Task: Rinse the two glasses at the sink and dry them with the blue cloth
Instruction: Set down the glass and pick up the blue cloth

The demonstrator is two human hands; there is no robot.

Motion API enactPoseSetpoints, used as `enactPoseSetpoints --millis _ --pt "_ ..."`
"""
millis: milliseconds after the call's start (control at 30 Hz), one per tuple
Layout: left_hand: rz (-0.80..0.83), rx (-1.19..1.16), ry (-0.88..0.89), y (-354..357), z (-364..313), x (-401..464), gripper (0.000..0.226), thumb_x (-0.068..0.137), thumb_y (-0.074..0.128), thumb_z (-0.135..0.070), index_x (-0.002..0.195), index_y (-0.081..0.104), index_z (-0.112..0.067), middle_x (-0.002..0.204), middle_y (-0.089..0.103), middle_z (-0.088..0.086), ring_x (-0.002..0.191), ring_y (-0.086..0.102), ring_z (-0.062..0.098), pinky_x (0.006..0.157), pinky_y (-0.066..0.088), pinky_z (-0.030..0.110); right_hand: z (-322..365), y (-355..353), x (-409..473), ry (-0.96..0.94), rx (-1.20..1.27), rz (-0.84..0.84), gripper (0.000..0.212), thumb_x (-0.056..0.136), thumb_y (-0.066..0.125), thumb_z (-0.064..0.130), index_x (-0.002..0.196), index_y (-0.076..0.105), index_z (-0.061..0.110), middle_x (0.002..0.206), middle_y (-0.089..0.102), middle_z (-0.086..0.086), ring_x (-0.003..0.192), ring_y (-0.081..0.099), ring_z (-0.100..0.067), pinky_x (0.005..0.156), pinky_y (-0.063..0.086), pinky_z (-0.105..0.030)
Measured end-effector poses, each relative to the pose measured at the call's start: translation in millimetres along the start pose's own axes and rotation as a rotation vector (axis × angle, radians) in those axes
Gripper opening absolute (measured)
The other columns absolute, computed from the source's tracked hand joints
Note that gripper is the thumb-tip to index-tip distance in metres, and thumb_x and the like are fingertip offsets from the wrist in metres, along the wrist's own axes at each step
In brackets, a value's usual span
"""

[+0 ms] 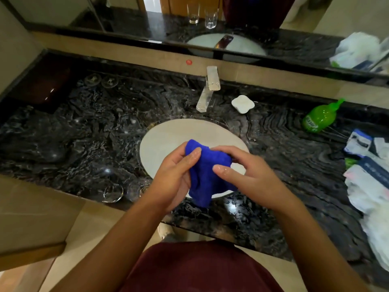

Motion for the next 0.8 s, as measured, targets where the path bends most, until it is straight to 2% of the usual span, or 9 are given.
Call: enactPoseSetpoints --millis 133,200,267,367,467,567,633,700,800 --pt "-0.054 0.047 0.039 -7 -3 -2 0.026 0.099 0.058 -0.025 0.116 0.071 -0.009 0.124 0.071 0.016 0.114 0.066 0.029 0.102 0.051 0.045 1 -10 3 0.004 0.036 -0.122 0.033 0.083 0.073 0.055 0.105 0.069 0.032 0.101 0.075 0.017 0.095 0.07 -0.007 0.085 0.052 -0.018" --pt "-0.048 0.105 0.064 -8 -8 -3 0.026 0.1 0.061 -0.027 0.119 0.075 -0.016 0.133 0.07 0.016 0.124 0.065 0.029 0.106 0.052 0.043 1 -14 3 -0.04 0.015 -0.127 0.027 0.085 0.071 0.052 0.095 0.068 0.027 0.091 0.073 0.015 0.084 0.067 -0.006 0.079 0.05 -0.016" --pt "-0.075 0.265 0.131 -6 -12 -5 0.024 0.1 0.064 -0.03 0.115 0.078 -0.018 0.125 0.074 0.012 0.12 0.068 0.029 0.103 0.055 0.039 1 -16 2 -0.108 -0.036 -0.142 0.024 0.09 0.068 0.048 0.088 0.067 0.024 0.087 0.07 0.012 0.083 0.065 -0.01 0.078 0.048 -0.016" --pt "-0.134 0.461 0.246 -7 -15 -7 0.024 0.097 0.062 -0.036 0.106 0.08 -0.022 0.102 0.079 0.007 0.098 0.072 0.022 0.089 0.056 0.031 2 -22 4 -0.193 -0.065 -0.166 0.021 0.098 0.064 0.036 0.09 0.071 0.019 0.089 0.07 0.007 0.088 0.065 -0.016 0.082 0.049 -0.025" --pt "-0.143 0.384 0.232 -9 -17 -11 0.025 0.095 0.062 -0.041 0.103 0.08 -0.027 0.099 0.075 0.004 0.096 0.063 0.022 0.086 0.049 0.035 2 -22 5 -0.235 -0.196 -0.292 0.014 0.1 0.063 0.029 0.099 0.074 0.021 0.098 0.072 0.011 0.097 0.067 -0.012 0.088 0.05 -0.029" --pt "-0.088 0.176 0.173 -8 -18 -14 0.019 0.098 0.064 -0.039 0.107 0.078 -0.03 0.109 0.075 -0.001 0.106 0.065 0.017 0.094 0.053 0.034 -1 -16 5 -0.029 -0.172 -0.455 0.023 0.096 0.06 0.052 0.094 0.067 0.03 0.089 0.07 0.018 0.085 0.066 -0.003 0.077 0.048 -0.018" --pt "-0.076 0.068 0.169 -7 -19 -15 0.018 0.097 0.065 -0.04 0.107 0.078 -0.03 0.112 0.077 -0.002 0.108 0.068 0.013 0.096 0.055 0.029 -10 -9 8 0.225 -0.055 -0.352 0.054 0.089 0.046 0.074 0.088 0.07 0.026 0.086 0.074 0.013 0.079 0.067 -0.006 0.079 0.052 -0.026" --pt "-0.067 0.01 0.17 -8 -19 -16 0.016 0.097 0.068 -0.039 0.106 0.077 -0.029 0.113 0.076 0.0 0.109 0.069 0.013 0.097 0.056 0.03 -16 1 8 0.378 0.159 -0.114 0.071 0.088 0.036 0.08 0.095 0.079 0.024 0.094 0.08 0.008 0.09 0.074 -0.011 0.093 0.056 -0.037" --pt "-0.08 0.052 0.157 -11 -14 -19 0.016 0.101 0.061 -0.034 0.103 0.075 -0.028 0.109 0.074 0.001 0.106 0.065 0.016 0.1 0.051 0.035 -12 12 7 0.31 0.269 -0.033 0.067 0.089 0.049 0.074 0.103 0.079 0.015 0.097 0.081 -0.004 0.099 0.075 -0.013 0.099 0.056 -0.043"
Point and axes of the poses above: each hand's wrist, its own x-axis towards the middle knuckle, its own y-axis out of the palm, z = x × y, the point moved 2 cm from there along x, towards the middle knuckle
